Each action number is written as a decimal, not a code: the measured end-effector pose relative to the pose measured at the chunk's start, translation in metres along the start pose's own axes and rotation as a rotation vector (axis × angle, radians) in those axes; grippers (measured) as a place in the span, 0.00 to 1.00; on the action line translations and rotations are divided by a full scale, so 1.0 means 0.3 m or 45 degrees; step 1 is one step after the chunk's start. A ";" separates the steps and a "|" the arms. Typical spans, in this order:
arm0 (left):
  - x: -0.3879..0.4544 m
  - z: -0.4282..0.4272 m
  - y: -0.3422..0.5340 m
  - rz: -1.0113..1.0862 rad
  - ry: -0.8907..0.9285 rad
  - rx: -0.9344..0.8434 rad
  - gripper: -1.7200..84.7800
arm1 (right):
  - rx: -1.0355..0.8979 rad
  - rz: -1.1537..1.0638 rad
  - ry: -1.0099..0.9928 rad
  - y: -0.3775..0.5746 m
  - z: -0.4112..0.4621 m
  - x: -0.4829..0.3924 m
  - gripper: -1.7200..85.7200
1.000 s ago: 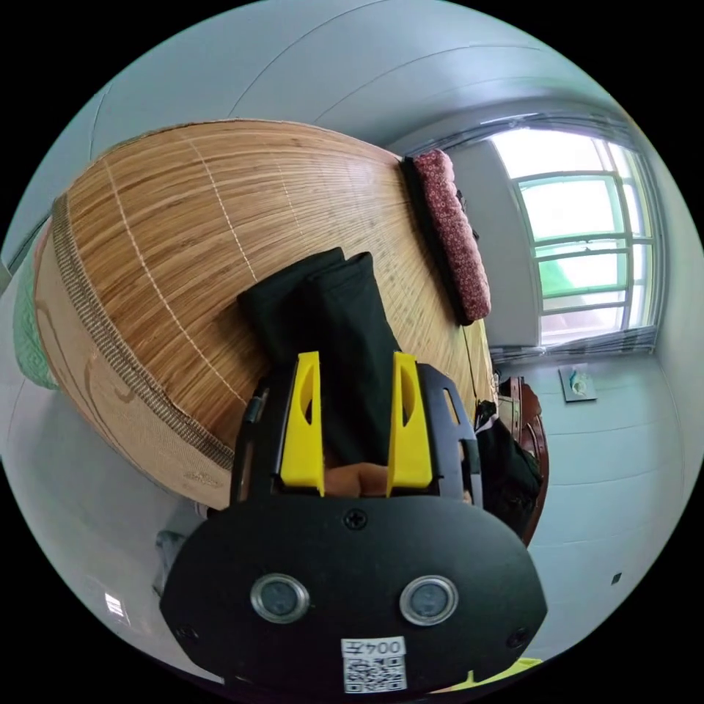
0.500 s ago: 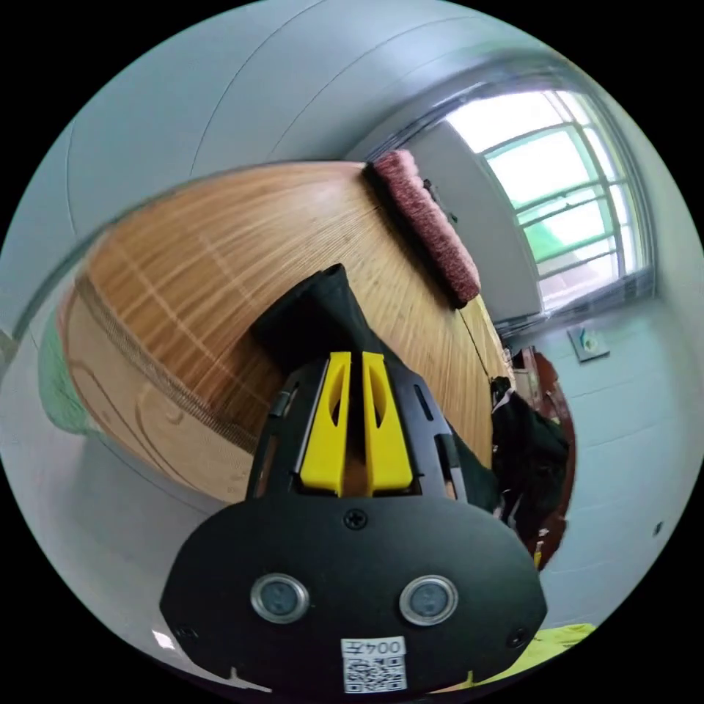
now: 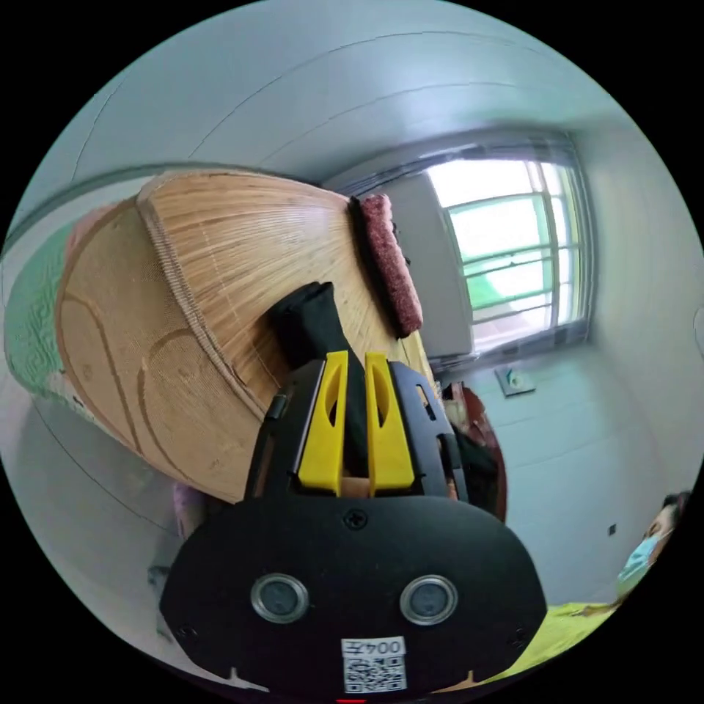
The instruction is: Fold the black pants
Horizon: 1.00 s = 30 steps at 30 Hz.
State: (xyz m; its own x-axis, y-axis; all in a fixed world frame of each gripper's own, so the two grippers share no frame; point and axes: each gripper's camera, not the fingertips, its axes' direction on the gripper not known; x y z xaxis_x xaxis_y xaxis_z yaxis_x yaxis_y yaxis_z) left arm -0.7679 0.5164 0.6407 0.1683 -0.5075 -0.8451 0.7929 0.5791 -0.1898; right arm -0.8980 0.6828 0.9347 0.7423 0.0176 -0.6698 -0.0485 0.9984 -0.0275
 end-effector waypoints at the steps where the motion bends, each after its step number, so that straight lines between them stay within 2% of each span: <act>1: 0.080 0.046 0.060 0.101 -0.020 -0.037 0.04 | -0.018 0.164 -0.018 0.056 -0.006 0.095 0.08; 5: 0.329 0.311 0.270 0.400 -0.060 -0.230 0.03 | -0.185 0.775 -0.246 0.334 0.083 0.469 0.08; 8: 0.553 0.576 0.477 0.745 -0.187 -0.353 0.02 | -0.189 1.084 -0.410 0.541 0.128 0.681 0.08; 14: 0.854 0.991 0.889 1.307 -0.406 -0.388 0.02 | -0.163 1.411 -0.498 0.841 0.213 0.920 0.09; 16: 0.846 1.145 1.016 1.435 -0.498 -0.572 0.02 | -0.127 1.534 -0.517 0.926 0.255 1.022 0.11; 17: 0.829 1.177 1.041 1.445 -0.521 -0.617 0.02 | -0.094 1.626 -0.532 0.983 0.288 1.107 0.12; 18: 0.804 1.181 1.066 1.436 -0.505 -0.550 0.02 | -0.080 1.666 -0.546 1.009 0.307 1.153 0.13; 20: 0.773 1.191 1.063 1.349 -0.461 -0.562 0.02 | -0.069 1.809 -0.617 1.102 0.401 1.330 0.17; 23: 0.758 1.216 1.071 1.359 -0.427 -0.619 0.02 | -0.075 1.907 -0.659 1.181 0.511 1.498 0.18; 27: 0.729 1.239 1.092 1.345 -0.409 -0.627 0.02 | -0.113 1.949 -0.739 1.216 0.622 1.613 0.18; 30: 0.705 1.253 1.100 1.327 -0.396 -0.628 0.02 | -0.055 2.127 -0.893 1.274 0.709 1.662 0.15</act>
State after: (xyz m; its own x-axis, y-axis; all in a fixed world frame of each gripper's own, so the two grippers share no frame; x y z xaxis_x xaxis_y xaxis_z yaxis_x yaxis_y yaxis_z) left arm -0.2505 0.3603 0.5871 0.7858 0.2590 -0.5616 -0.1089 0.9518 0.2866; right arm -0.4043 1.0844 0.7481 0.0122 0.9193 0.3934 -0.9643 -0.0933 0.2479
